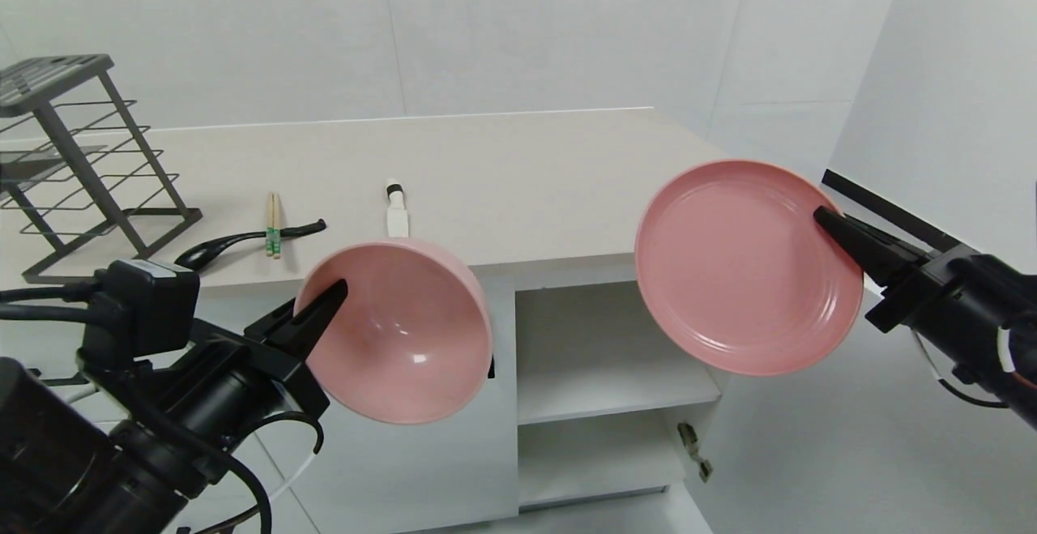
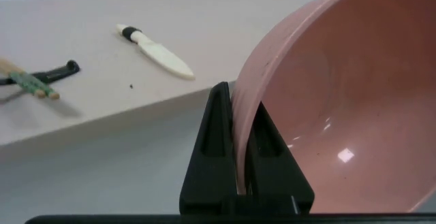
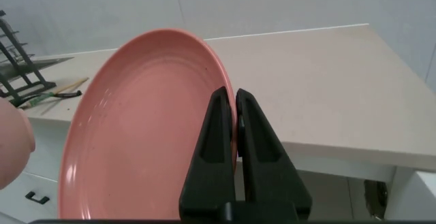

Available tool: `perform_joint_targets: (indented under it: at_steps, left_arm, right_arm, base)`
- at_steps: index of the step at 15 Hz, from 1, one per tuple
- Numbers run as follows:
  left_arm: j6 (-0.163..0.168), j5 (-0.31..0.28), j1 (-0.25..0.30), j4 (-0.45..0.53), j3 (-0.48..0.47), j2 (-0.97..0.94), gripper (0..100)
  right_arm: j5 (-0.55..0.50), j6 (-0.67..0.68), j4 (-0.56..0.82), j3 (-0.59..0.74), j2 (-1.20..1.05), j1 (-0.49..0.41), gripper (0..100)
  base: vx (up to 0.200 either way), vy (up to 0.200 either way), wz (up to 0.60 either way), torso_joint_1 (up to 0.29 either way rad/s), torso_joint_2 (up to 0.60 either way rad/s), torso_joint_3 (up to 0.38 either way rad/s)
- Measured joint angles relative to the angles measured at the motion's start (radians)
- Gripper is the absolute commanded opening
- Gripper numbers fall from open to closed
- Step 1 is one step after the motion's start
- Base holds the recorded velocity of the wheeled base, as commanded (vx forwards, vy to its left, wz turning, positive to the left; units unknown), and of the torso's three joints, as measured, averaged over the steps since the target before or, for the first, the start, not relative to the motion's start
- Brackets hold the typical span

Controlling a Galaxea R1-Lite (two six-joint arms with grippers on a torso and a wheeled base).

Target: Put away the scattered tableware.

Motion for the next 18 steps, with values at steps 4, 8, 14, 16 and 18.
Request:
perform_joint_targets:
  at_steps: [4, 8, 14, 16, 18]
  left_arm:
    - [0.02, 0.0, -0.003, 0.0, 0.022, -0.001, 0]
    - [0.092, 0.0, 0.002, 0.0, 0.057, -0.005, 0]
    - [0.082, 0.002, 0.003, 0.001, 0.057, 0.028, 0]
    - [0.076, 0.003, 0.003, 0.0, 0.056, 0.058, 0]
    - [0.064, 0.004, 0.003, 0.0, 0.056, 0.095, 0]
  right_arm:
    - [0.0, -0.001, 0.0, 0.001, 0.0, -0.001, 0]
    - [0.0, -0.043, 0.0, 0.011, 0.004, -0.001, 0]
    - [0.0, -0.045, 0.001, 0.014, 0.037, -0.009, 0]
    - [0.0, -0.044, 0.0, 0.014, 0.049, -0.013, 0]
    - [0.0, -0.044, 0.0, 0.014, 0.067, -0.02, 0]
  base:
    - [0.0, 0.0, 0.0, -0.254, 0.41, 0.179]
    - [0.0, 0.0, 0.0, -0.259, 0.34, 0.122]
    - [0.0, 0.0, 0.0, -0.094, 0.25, 0.084]
    - [0.0, 0.0, 0.0, -0.004, 0.04, 0.018]
    - [0.0, 0.0, 0.0, 0.0, 0.0, 0.0]
